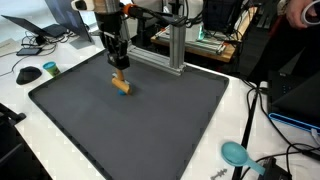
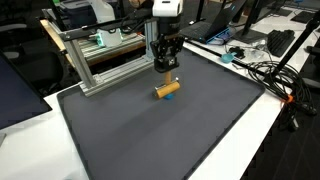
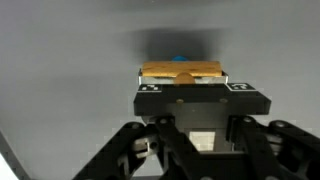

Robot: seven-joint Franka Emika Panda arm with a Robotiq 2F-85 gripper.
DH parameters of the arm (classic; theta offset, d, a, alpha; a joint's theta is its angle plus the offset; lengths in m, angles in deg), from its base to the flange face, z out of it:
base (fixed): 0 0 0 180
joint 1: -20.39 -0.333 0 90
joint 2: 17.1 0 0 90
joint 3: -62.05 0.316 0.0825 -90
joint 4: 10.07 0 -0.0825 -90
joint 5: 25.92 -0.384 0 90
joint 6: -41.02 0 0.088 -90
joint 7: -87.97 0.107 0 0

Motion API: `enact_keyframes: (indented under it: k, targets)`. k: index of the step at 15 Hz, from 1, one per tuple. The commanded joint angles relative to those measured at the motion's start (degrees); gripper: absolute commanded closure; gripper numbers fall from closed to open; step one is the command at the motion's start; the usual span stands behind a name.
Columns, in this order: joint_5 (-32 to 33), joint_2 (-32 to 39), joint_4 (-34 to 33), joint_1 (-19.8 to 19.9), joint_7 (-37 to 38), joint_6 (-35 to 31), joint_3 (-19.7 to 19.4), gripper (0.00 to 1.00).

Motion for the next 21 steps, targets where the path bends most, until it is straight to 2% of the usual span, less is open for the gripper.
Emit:
enact_keyframes:
  k: [1,21]
  targets:
    - [-1.5,4.6,-1.3,-0.2,-1.6,-1.1,-0.1,0.78]
    - [-0.1,6.4,-1.2,-0.7,-0.9,-3.4,-0.5,0.78]
